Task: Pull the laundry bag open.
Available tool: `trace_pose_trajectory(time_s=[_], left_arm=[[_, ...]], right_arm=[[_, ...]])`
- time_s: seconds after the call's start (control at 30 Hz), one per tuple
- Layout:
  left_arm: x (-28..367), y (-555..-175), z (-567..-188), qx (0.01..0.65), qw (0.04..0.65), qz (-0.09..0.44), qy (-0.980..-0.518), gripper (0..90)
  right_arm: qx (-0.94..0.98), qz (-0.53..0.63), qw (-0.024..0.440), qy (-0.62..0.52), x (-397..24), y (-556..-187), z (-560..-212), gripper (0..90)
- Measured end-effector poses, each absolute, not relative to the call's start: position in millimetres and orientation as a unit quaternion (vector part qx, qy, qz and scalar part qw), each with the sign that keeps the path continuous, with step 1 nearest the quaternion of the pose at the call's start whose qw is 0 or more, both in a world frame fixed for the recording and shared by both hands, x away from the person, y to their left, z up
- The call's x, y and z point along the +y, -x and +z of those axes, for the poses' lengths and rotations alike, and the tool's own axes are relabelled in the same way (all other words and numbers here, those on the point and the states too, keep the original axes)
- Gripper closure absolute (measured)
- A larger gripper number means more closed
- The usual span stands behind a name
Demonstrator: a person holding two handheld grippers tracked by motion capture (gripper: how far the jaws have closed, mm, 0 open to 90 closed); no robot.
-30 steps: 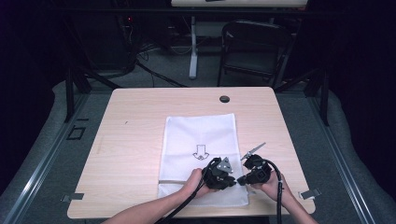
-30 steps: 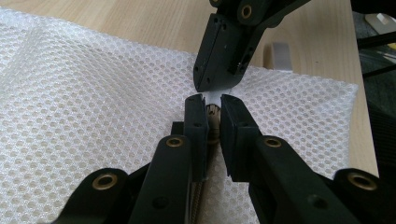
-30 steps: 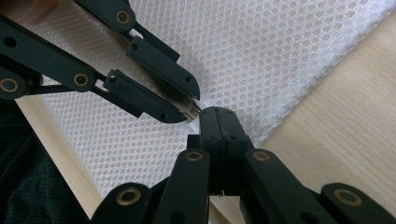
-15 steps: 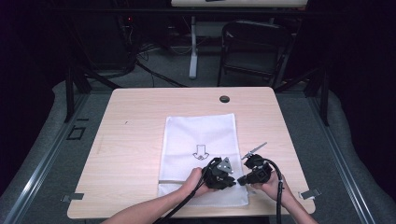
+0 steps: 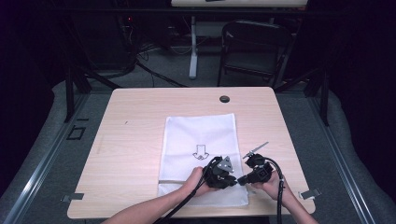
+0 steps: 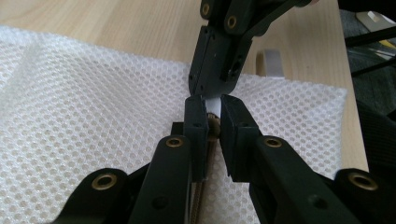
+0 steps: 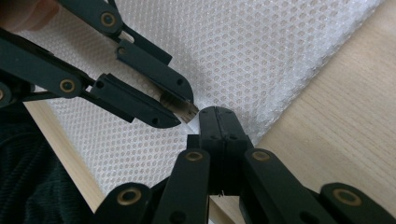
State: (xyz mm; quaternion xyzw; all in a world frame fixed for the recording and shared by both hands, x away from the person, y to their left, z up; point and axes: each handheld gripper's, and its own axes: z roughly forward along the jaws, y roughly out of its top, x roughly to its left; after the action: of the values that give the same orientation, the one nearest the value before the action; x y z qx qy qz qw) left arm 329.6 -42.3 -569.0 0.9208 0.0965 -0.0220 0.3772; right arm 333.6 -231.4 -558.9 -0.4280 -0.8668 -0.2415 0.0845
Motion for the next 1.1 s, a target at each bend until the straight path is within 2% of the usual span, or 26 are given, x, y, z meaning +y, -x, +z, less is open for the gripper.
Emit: trace_pose_trajectory(time_s=[0.1,0.3,0.37,1.1], left_arm=[[-45.0,-329.3,-566.2,0.089,0.365,-0.015,-0.927,82.2],[-43.4,-328.3,-566.7,0.086,0.344,-0.007,-0.935,82.6],[-42.3,-329.0,-569.0,0.088,0.358,-0.016,-0.93,82.6],[-25.6,-331.7,-567.3,0.093,0.354,-0.018,-0.931,82.5]], right_arm=[[-0.858,-0.254,0.098,0.436,-232.7,-333.9,-560.1,90.0],[-0.869,-0.24,0.082,0.425,-231.2,-333.1,-558.6,90.0],[-0.865,-0.247,0.082,0.429,-229.4,-331.9,-558.8,90.0],[-0.88,-0.224,0.071,0.412,-229.2,-332.8,-556.3,90.0]])
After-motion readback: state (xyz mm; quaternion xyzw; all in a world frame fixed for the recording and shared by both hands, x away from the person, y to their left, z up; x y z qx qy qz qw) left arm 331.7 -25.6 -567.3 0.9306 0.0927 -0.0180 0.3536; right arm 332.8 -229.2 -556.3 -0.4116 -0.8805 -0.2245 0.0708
